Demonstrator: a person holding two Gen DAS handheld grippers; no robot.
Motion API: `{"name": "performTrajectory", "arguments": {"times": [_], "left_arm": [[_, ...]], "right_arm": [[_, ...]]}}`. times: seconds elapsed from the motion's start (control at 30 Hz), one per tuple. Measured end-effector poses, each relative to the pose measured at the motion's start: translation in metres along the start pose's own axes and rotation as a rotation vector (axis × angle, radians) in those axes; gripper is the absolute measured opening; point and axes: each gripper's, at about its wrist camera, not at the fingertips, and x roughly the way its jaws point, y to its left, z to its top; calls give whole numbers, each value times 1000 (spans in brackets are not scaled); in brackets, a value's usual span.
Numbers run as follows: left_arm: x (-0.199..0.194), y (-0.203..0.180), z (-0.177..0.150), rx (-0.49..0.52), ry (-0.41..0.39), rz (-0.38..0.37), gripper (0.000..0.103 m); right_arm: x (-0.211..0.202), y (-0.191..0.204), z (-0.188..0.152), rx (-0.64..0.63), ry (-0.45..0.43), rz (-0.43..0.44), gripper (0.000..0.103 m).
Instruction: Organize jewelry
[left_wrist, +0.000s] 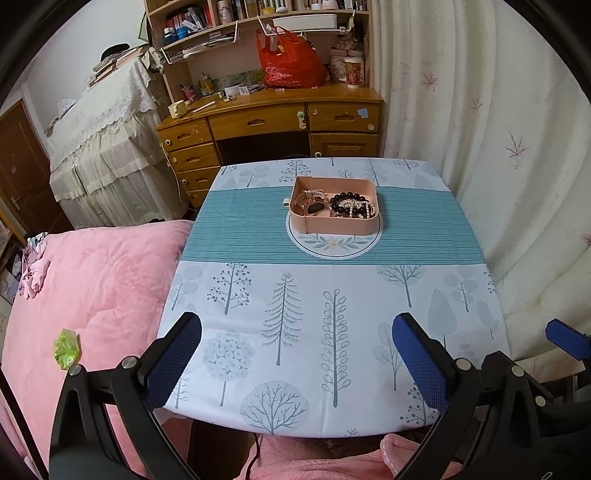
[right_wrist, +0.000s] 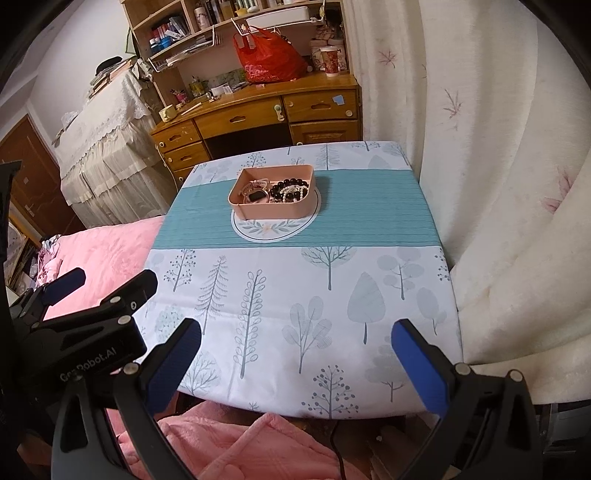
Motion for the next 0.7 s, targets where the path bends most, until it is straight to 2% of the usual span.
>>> {"name": "performTrajectory", "arguments": {"times": [0.7], "left_arm": [[-2,0,-2,2,-5,2,102]], "right_arm": [[1,-1,0,0,0,1,103]]}}
